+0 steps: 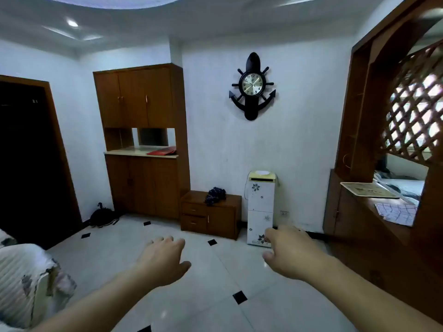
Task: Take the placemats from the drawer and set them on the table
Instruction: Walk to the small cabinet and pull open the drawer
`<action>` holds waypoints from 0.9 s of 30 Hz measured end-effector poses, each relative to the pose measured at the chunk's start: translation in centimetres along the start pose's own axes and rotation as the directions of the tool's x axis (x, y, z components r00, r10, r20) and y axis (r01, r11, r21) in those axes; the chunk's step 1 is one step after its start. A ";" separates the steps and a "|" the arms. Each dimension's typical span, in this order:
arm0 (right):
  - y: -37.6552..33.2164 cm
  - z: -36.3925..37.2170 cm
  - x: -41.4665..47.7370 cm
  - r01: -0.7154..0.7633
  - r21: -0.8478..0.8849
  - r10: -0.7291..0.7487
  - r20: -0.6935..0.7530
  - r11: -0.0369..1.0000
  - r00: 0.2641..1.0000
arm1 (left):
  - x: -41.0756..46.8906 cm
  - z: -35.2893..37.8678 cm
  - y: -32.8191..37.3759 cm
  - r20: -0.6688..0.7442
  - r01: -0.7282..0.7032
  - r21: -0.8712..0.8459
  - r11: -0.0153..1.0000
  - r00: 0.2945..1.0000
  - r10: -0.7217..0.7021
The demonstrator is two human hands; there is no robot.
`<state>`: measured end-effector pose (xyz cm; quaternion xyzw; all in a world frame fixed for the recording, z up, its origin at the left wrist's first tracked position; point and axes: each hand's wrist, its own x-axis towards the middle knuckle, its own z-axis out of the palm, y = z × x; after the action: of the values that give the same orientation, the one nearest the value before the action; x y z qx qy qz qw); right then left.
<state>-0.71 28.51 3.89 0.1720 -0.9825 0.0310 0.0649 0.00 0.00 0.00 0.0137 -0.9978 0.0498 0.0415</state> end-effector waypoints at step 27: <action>-8.9 7.6 35.6 -0.092 -0.032 0.093 0.017 0.995 0.996 | 32.6 4.4 -17.8 0.010 -0.119 -0.074 0.990 0.993 0.120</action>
<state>-31.77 7.60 1.62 0.1257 -0.9903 0.0171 0.0572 -32.27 -18.90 0.16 -0.0471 -0.9983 0.0157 0.0319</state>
